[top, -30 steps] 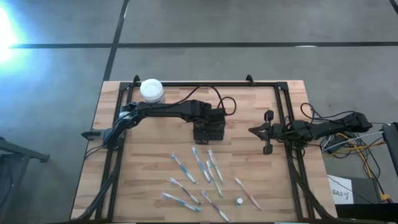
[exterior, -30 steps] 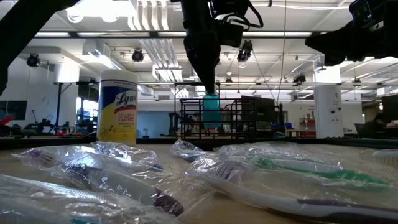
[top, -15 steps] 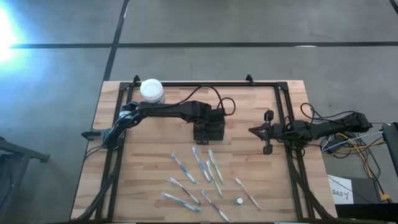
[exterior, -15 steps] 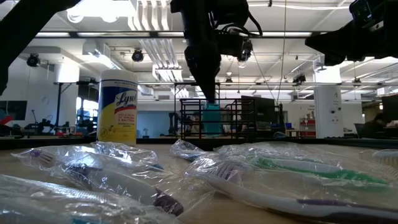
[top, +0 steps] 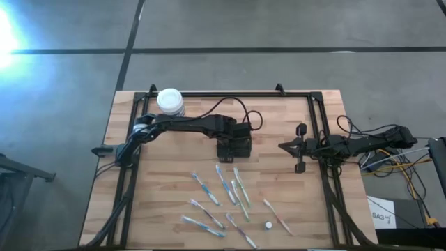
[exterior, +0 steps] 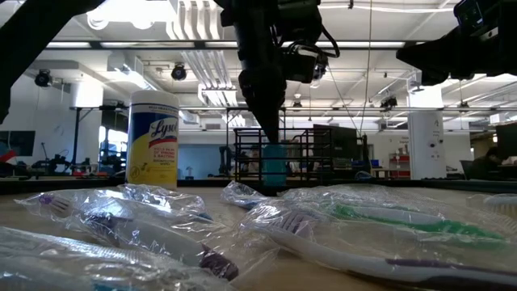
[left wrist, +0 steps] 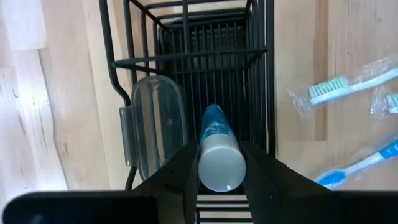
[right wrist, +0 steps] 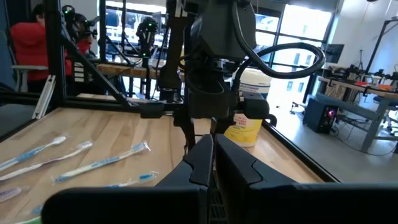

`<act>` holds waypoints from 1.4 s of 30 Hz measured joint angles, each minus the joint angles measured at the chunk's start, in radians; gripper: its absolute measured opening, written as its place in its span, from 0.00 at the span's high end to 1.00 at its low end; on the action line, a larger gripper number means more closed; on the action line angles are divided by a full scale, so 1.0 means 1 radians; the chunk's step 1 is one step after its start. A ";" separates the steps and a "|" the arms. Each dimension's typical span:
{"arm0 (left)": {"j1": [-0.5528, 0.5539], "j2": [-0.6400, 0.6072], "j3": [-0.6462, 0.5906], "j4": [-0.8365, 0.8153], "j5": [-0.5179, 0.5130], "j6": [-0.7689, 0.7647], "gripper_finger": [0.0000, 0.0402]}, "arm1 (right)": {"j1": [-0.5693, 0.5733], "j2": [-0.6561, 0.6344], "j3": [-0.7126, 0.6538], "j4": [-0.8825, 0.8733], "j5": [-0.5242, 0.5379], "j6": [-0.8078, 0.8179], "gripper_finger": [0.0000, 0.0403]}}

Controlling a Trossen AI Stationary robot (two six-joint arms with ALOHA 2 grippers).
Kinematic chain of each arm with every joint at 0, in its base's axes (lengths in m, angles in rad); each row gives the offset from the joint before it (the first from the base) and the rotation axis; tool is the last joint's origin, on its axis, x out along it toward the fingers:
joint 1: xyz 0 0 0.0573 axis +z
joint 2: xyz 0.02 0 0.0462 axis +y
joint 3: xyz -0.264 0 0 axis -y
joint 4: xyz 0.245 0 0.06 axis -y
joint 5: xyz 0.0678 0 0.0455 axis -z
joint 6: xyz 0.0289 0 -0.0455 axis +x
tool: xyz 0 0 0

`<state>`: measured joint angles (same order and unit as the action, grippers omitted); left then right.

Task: Pick & Place toothbrushing station
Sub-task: Put the top mouthwash into the black mesh organizer

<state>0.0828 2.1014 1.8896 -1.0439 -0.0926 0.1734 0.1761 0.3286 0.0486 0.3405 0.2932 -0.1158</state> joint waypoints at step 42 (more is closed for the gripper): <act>0.015 -0.005 -0.065 0.068 0.025 -0.049 0.73 | 0.000 0.000 0.000 0.000 0.000 0.003 0.97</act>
<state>0.0982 2.0968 1.8244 -0.9760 -0.0681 0.1245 0.1764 0.3286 0.0486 0.3405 0.2932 -0.1127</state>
